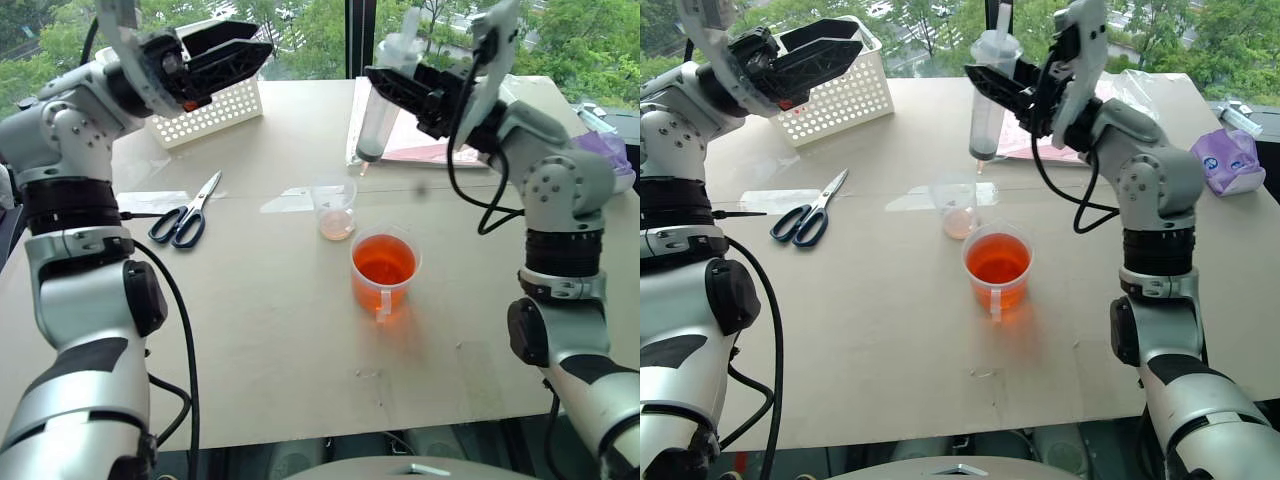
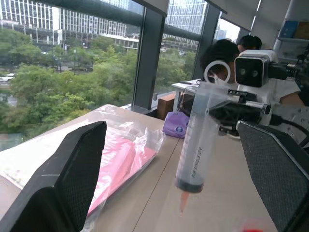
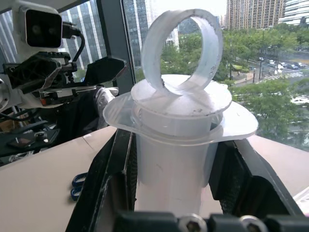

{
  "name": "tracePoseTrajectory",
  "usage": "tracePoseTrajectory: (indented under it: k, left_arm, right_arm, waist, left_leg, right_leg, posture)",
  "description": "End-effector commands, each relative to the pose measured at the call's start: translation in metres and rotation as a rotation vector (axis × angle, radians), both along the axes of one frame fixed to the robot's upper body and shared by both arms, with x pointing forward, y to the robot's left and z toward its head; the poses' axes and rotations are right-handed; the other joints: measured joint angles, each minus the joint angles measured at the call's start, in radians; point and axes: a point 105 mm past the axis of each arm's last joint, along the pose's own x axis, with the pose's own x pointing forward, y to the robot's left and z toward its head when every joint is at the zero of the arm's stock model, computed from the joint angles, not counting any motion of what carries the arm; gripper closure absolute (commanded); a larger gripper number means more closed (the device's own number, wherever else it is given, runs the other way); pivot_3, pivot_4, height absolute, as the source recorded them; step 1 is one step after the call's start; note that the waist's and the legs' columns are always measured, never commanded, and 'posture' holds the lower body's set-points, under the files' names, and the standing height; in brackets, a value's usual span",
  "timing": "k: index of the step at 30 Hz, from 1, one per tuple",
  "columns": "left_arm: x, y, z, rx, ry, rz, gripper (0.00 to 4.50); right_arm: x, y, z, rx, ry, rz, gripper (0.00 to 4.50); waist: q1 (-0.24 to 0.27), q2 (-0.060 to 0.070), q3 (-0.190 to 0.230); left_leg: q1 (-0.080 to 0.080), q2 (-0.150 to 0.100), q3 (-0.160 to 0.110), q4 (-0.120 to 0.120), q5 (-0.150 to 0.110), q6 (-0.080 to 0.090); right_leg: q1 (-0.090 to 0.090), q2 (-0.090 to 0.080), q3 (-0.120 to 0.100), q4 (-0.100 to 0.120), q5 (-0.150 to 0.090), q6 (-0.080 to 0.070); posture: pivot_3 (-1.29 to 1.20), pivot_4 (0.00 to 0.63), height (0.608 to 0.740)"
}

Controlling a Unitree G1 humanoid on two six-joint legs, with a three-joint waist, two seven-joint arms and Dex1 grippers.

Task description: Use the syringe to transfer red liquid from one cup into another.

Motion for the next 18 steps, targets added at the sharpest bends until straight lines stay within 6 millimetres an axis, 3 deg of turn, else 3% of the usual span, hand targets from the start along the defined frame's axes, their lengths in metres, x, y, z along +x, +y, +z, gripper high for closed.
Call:
tracePoseTrajectory:
  k: [1,4,7,10,17,18]
  left_arm:
    - [-0.013,0.016,-0.002,0.082,-0.030,0.081,0.11]
    - [-0.020,0.023,-0.032,0.204,0.035,0.136,0.11]
    - [-0.036,0.024,-0.066,0.308,0.099,0.143,0.11]
    - [-0.045,0.023,-0.094,0.376,0.147,0.167,0.11]
    - [-0.056,0.007,-0.150,0.499,0.175,0.172,0.11]
    - [-0.057,0.003,-0.157,0.515,0.171,0.169,0.04]
  right_arm:
    - [-0.010,-0.038,0.009,-0.056,0.038,-0.081,2.94]
    - [-0.022,-0.063,-0.014,-0.164,0.213,-0.096,2.94]
    - [-0.033,-0.080,-0.049,-0.255,0.431,-0.123,2.94]
    - [-0.046,-0.085,-0.085,-0.339,0.601,-0.115,2.94]
    - [-0.045,-0.084,-0.130,-0.410,0.743,-0.140,2.94]
    - [-0.043,-0.083,-0.135,-0.424,0.736,-0.149,2.45]
  waist:
    - [0.002,0.000,0.000]
    - [0.010,0.000,0.000]
    - [0.011,0.000,0.000]
    - [0.016,0.000,0.000]
    - [0.023,-0.001,-0.001]
    - [0.025,-0.001,-0.001]
  left_leg:
    - [0.000,0.000,0.000,0.000,0.000,0.000]
    - [0.000,0.000,0.000,-0.001,0.000,0.000]
    - [0.000,0.000,0.001,-0.003,0.000,0.000]
    - [0.000,0.001,0.001,-0.003,0.000,0.000]
    - [0.003,0.001,0.001,-0.001,-0.001,0.002]
    - [0.003,0.001,0.001,-0.001,-0.001,0.003]
  right_leg:
    - [0.000,0.000,0.000,0.000,0.000,0.000]
    - [0.000,0.000,0.001,-0.001,0.000,0.000]
    - [0.000,-0.001,0.002,-0.001,0.000,0.000]
    - [0.000,-0.001,0.002,-0.002,0.000,0.000]
    - [0.001,-0.001,0.002,-0.001,0.000,-0.001]
    - [0.001,-0.001,0.002,-0.001,0.000,-0.001]
  posture:
    - [0.00,0.150,0.740]
    - [0.00,0.150,0.740]
    - [0.00,0.150,0.740]
    - [0.00,0.150,0.740]
    - [0.00,0.150,0.740]
    - [0.00,0.150,0.740]
